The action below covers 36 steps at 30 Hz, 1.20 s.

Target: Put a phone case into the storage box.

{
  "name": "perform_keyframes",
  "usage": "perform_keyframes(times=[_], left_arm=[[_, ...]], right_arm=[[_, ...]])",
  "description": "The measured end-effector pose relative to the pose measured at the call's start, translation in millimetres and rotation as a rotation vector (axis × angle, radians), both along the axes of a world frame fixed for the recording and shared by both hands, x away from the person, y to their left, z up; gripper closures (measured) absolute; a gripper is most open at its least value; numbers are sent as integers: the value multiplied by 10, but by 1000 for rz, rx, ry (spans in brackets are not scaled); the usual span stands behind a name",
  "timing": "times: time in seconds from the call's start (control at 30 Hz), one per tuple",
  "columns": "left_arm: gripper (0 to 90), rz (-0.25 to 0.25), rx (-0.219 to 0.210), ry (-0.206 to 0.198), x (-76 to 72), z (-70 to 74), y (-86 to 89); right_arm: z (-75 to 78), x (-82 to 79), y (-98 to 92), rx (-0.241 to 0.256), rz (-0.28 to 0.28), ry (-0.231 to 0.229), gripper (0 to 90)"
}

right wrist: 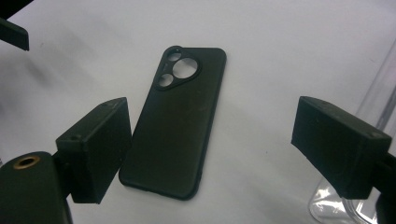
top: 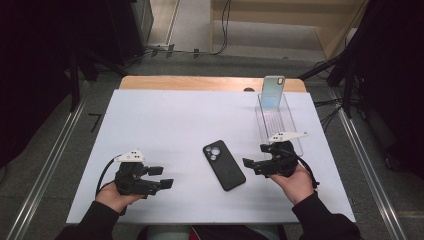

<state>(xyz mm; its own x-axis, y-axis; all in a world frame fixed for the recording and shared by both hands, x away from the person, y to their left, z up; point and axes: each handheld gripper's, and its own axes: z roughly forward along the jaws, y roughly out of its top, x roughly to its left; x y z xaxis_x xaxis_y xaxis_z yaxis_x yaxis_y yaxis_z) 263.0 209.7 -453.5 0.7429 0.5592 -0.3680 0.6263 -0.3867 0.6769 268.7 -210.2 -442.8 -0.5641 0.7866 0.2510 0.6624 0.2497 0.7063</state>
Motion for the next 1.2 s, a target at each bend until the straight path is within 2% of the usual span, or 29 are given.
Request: perform_keyframes(times=[0.3, 0.8, 0.93, 1.07, 1.2], left_arm=[[309, -1, -5, 3, 8, -4, 4], [308, 3, -5, 5, 11, -2, 13], [309, 4, -4, 4, 8, -1, 12], [308, 4, -6, 4, 10, 1, 17], [308, 2, -3, 5, 10, -1, 14]], right_arm=[[-2, 57, 133, 24, -38, -25, 98], [-41, 203, 366, -4, -72, -10, 105], [-68, 239, 444, 0, -66, 2, 107], [-85, 258, 525, -21, -73, -14, 109], [-101, 271, 588, -21, -74, -1, 109]])
